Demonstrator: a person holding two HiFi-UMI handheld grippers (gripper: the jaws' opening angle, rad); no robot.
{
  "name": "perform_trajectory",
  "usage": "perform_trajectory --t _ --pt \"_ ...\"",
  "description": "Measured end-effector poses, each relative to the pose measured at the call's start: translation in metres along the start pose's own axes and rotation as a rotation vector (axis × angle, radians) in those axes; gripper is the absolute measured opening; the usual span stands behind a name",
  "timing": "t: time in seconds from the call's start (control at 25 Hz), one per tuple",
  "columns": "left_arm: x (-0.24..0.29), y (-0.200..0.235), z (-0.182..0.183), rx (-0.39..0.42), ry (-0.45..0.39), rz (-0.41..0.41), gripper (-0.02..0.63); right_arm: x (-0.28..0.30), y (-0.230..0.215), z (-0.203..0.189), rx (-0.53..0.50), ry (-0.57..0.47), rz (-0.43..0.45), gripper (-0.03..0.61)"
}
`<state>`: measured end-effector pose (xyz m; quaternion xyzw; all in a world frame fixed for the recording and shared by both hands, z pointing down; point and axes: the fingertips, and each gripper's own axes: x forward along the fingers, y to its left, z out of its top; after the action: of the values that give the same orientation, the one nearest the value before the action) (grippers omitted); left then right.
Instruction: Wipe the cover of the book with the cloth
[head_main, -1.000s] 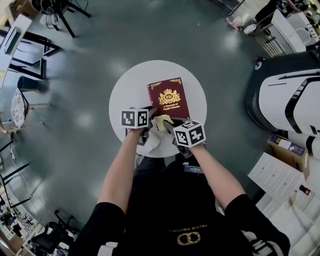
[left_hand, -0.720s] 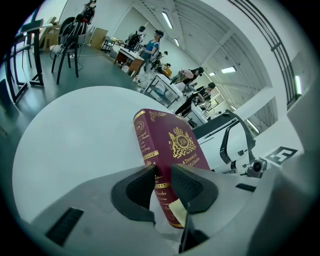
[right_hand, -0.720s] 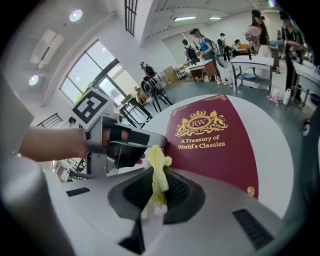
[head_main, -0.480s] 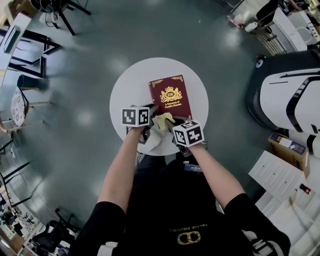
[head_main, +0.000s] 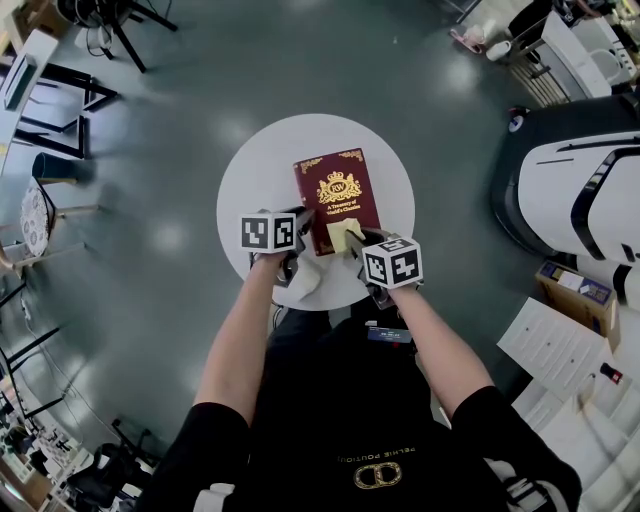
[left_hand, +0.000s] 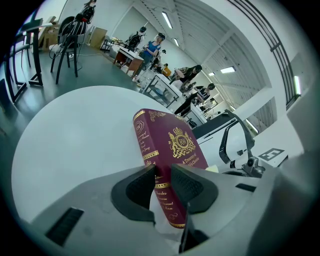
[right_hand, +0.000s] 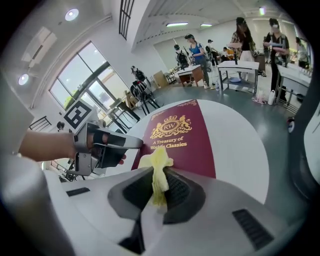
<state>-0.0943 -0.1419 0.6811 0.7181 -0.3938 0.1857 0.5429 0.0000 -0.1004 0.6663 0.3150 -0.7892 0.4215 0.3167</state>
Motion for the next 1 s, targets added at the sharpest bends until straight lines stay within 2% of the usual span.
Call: perform_trajectory --t 0.68,1.0 --pt "0.001 0.0 0.0 0.003 0.004 -0.003 0.101 -0.035 -0.06 0.001 0.043 -0.048 -0.11 0.087" --pt "0.001 0.0 0.0 0.004 0.009 -0.002 0.101 -0.043 -0.069 0.003 0.032 -0.049 -0.132 0.087"
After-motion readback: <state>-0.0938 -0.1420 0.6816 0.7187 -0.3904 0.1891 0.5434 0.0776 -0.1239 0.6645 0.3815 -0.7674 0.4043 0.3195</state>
